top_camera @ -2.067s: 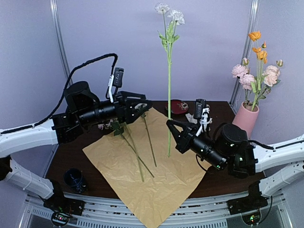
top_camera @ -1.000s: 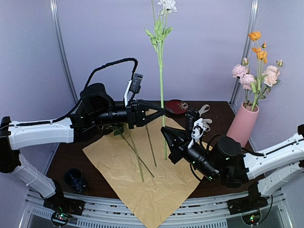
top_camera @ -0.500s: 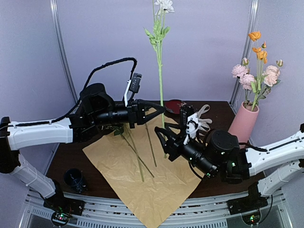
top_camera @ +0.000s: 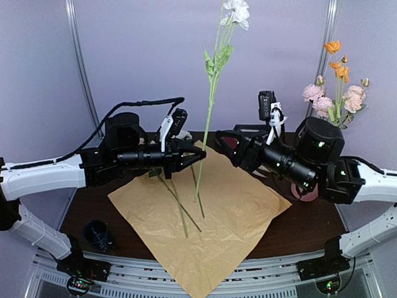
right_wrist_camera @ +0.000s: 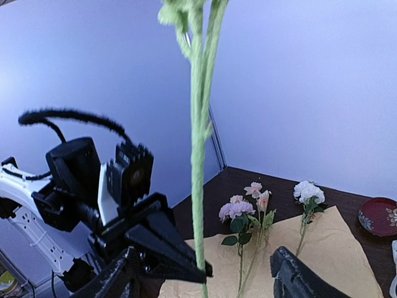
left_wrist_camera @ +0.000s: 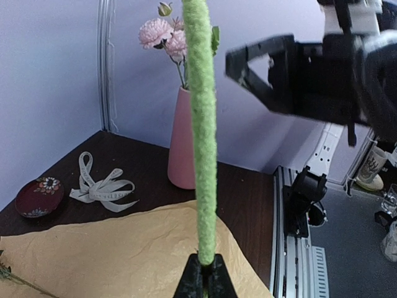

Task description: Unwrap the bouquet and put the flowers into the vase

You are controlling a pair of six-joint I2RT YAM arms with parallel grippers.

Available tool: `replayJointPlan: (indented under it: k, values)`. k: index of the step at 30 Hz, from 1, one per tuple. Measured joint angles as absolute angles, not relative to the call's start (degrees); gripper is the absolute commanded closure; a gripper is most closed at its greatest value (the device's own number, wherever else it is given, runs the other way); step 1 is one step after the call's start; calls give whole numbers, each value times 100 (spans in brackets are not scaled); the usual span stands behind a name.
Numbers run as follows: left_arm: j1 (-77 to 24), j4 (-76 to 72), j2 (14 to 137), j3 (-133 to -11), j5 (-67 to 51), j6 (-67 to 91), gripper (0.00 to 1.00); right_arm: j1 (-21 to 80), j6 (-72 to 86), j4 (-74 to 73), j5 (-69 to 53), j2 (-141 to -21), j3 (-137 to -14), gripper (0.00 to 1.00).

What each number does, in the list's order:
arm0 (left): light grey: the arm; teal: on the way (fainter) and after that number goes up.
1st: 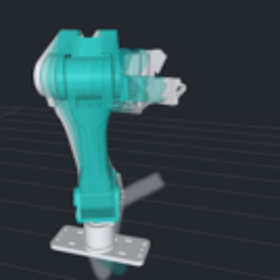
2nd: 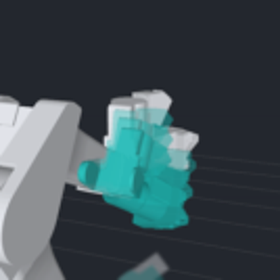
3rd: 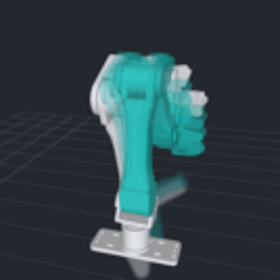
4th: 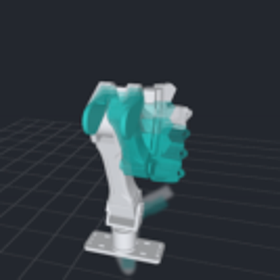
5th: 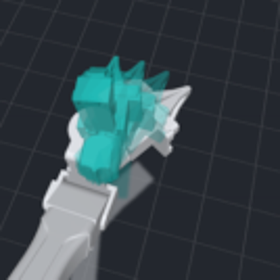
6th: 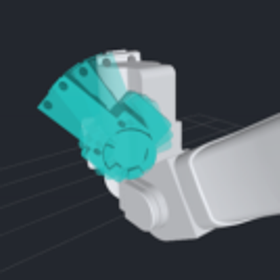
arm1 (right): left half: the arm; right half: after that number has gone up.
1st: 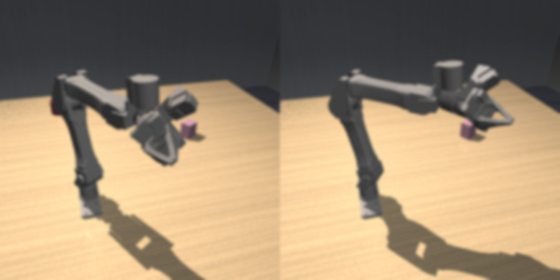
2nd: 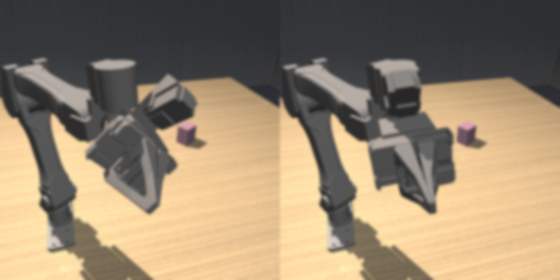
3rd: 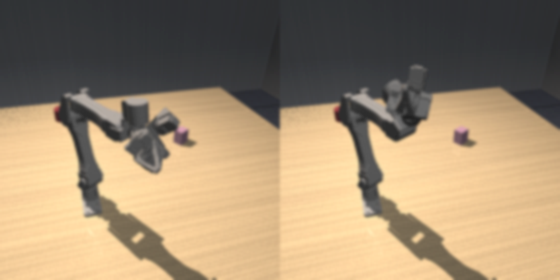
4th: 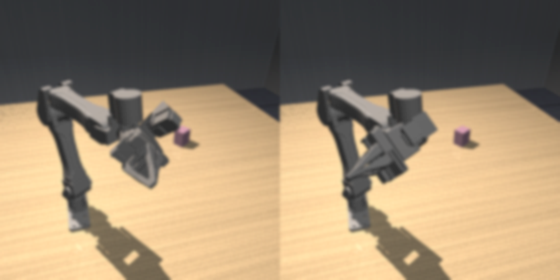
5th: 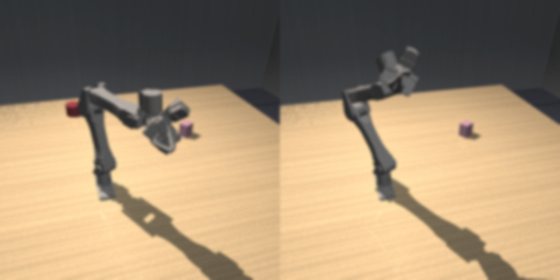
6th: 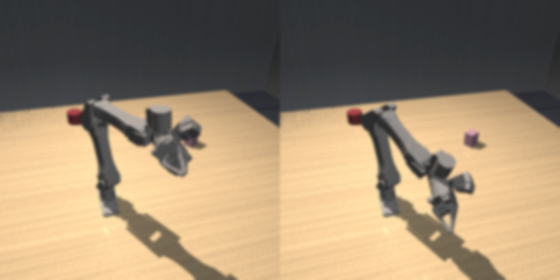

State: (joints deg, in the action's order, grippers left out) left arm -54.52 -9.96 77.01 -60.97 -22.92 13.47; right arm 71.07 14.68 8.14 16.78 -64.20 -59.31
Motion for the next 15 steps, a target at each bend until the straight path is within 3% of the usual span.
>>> replayJointPlan:
  k: [7,15]
  values:
    - [-5546,-770,7655,-5839,-2355,978,100,6233,1811,565,622,-6482,-6549,36]
    - [-5561,-749,7647,-5774,-2412,847,100,6027,2082,578,108,-6901,-6801,46]
